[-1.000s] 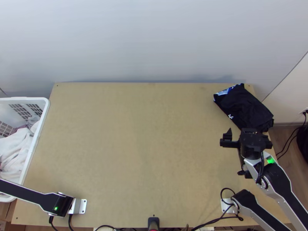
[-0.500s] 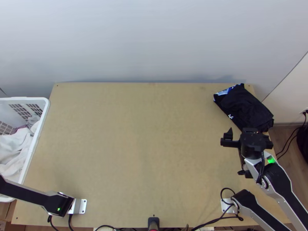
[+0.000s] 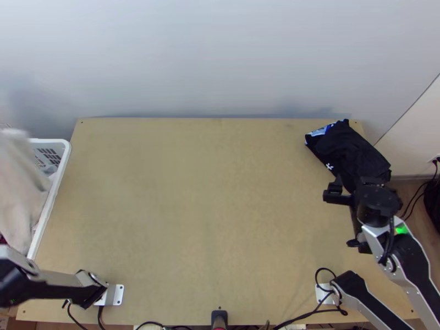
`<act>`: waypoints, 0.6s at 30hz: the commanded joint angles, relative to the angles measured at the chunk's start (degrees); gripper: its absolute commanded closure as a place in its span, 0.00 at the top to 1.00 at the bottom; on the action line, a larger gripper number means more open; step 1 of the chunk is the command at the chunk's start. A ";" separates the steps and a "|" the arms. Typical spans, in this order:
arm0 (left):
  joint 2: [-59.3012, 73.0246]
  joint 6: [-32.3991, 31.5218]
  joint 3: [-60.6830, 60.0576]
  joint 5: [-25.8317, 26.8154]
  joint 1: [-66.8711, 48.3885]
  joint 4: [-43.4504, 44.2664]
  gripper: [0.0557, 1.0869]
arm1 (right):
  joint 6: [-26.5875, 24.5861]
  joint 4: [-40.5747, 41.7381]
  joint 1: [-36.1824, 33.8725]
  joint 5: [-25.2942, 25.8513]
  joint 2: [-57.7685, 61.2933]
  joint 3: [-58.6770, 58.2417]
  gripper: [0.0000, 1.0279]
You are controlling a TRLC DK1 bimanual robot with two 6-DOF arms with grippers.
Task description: Fold the t-shirt
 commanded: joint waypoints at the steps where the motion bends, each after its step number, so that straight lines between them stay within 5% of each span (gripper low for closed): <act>1: -12.17 -0.15 -2.35 0.54 -20.18 -2.94 0.03 | -1.00 -1.67 -1.26 0.01 -0.81 3.28 0.96; 3: -15.34 -1.20 -5.25 -1.31 -29.50 -2.94 0.03 | -1.00 -1.75 -1.79 0.01 -1.33 3.72 0.96; 11: -17.71 -7.44 -17.46 -24.86 -74.24 5.67 0.03 | -0.48 -3.25 -4.07 0.01 -1.51 5.91 0.96; 18: -8.66 -8.32 -23.35 -31.46 -97.61 11.73 0.03 | 0.93 -3.25 -6.27 -0.07 -1.77 5.83 0.96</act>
